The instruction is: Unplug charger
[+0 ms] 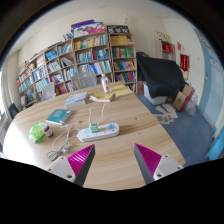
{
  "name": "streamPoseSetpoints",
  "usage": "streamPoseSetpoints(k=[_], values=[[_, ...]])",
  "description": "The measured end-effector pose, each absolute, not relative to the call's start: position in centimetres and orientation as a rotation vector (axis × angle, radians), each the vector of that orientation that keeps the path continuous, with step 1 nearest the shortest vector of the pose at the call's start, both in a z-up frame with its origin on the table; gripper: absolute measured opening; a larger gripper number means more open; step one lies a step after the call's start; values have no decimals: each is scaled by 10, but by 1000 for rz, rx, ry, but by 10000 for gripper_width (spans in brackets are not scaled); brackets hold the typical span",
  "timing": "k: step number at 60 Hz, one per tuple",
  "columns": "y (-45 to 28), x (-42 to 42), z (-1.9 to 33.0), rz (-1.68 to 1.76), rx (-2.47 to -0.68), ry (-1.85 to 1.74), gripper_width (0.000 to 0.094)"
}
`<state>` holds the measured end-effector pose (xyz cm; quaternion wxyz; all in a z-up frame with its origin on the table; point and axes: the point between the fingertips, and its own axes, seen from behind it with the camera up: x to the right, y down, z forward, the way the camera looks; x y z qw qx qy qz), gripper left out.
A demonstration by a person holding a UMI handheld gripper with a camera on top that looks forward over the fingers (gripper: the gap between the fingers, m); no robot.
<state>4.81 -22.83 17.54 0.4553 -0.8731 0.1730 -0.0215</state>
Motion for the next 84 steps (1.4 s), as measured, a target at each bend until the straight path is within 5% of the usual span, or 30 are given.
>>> streamPoseSetpoints(k=[10,38,44,46,48,49,62,74,80,84], values=[[-188,29,164,-8,-2147,368,830],[-1,-2,54,-90,-2125,162,797],[16,0,40,-89,-2132,165,692],[19,2,33,-92,-2139,171,576],[20,-1,31,-77,-2142,168,361],[24,-1,26,-85,-2139,168,353],[20,-4,32,-16,-2219,153,257],[37,19,176,-44,-1985,74,257],[23,70,197,-164,-2005,50,256],[4,103,178,-198,-2057,91,257]])
